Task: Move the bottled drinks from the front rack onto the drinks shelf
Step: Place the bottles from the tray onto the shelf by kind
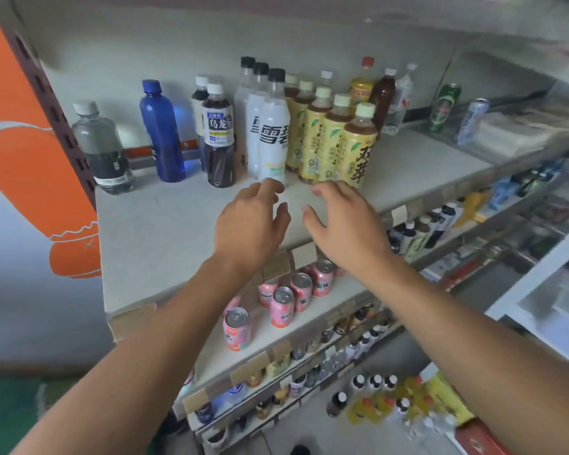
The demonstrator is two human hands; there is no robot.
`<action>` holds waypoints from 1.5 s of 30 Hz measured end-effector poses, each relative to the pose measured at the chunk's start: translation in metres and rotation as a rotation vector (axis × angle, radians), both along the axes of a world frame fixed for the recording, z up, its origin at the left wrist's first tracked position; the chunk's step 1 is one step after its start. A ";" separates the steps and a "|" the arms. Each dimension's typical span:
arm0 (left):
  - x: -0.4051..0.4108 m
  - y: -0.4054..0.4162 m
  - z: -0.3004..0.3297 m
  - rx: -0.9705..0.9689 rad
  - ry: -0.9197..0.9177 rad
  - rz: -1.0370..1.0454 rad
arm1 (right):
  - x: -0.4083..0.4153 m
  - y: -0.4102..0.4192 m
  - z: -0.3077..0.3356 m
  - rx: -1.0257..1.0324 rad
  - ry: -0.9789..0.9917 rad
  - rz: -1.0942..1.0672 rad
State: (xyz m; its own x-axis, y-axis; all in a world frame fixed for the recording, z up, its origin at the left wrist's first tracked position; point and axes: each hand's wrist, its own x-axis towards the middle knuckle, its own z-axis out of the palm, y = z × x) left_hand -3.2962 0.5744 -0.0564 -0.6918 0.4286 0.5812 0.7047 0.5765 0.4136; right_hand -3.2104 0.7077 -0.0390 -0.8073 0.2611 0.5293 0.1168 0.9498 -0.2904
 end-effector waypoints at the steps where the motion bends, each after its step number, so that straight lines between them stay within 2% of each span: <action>1: 0.012 0.009 0.000 -0.006 0.003 -0.047 | 0.018 0.007 0.001 0.006 0.003 -0.032; 6: 0.074 0.061 0.003 -0.011 0.046 -0.261 | 0.106 0.048 -0.001 0.023 -0.037 -0.203; 14: 0.188 0.180 0.001 -0.082 0.080 -0.543 | 0.242 0.143 -0.016 -0.098 -0.061 -0.485; 25: 0.320 0.329 -0.025 -0.133 0.004 -0.770 | 0.391 0.264 -0.048 -0.161 -0.111 -0.716; 33: 0.360 0.411 -0.049 -0.197 -0.107 -0.872 | 0.435 0.328 -0.082 -0.274 -0.125 -0.858; 45: 0.347 0.547 -0.074 -0.275 -0.241 -1.051 | 0.438 0.427 -0.098 -0.325 -0.253 -1.117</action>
